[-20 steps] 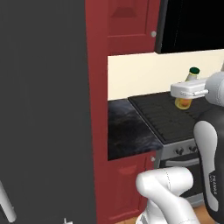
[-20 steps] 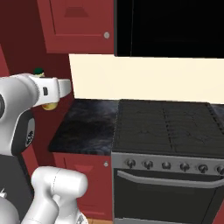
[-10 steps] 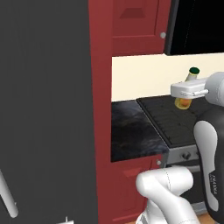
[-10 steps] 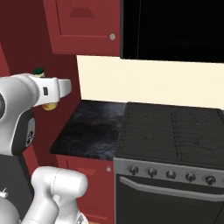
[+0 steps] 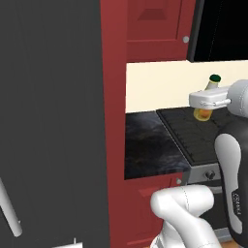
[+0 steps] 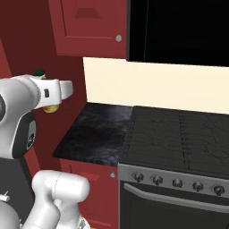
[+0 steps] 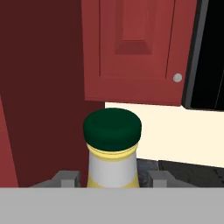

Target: Take 2 condiments from the cabinet and move them on the counter near the stove.Make sure the condiments are lined up with each other, next to each other.

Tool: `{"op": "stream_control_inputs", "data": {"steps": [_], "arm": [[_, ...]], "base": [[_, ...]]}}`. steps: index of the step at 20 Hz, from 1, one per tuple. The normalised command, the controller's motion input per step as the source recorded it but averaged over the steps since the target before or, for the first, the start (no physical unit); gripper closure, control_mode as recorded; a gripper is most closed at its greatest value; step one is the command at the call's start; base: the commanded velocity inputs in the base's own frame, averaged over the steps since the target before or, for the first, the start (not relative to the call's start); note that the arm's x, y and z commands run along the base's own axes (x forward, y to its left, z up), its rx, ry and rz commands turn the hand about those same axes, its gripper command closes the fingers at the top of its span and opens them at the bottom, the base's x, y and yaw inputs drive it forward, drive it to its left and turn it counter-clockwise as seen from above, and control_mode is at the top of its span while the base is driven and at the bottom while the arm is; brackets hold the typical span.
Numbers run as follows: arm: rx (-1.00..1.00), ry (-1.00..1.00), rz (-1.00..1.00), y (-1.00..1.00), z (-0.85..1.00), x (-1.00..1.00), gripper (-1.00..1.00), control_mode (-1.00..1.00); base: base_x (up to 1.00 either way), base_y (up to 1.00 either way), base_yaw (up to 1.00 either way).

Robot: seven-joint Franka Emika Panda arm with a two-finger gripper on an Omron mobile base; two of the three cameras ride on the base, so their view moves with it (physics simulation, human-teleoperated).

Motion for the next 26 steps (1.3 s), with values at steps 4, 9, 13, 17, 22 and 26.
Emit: {"op": "stream_control_inputs", "data": {"steps": [4, 9, 13, 17, 22, 26], "arm": [[0.00, 0.00, 0.00, 0.00, 0.00, 0.00, 1.00, 1.00], [0.00, 0.00, 0.04, -0.03, -0.16, 0.23, 1.00, -1.00], [0.00, 0.10, 0.31, -0.16, -0.59, 0.79, 1.00, -1.00], [0.00, 0.14, 0.43, -0.14, -0.67, 0.79, 1.00, -1.00], [-0.01, 0.10, 0.45, -0.08, -0.72, 0.85, 1.00, -1.00], [-0.04, 0.04, 0.30, -0.20, -0.75, 0.82, 1.00, -1.00]], "base": [[0.00, 0.00, 0.00], [0.00, -0.02, 0.00], [0.00, 0.00, 0.00], [0.00, 0.00, 0.00], [0.00, 0.00, 0.00], [0.00, 0.00, 0.00]]}}
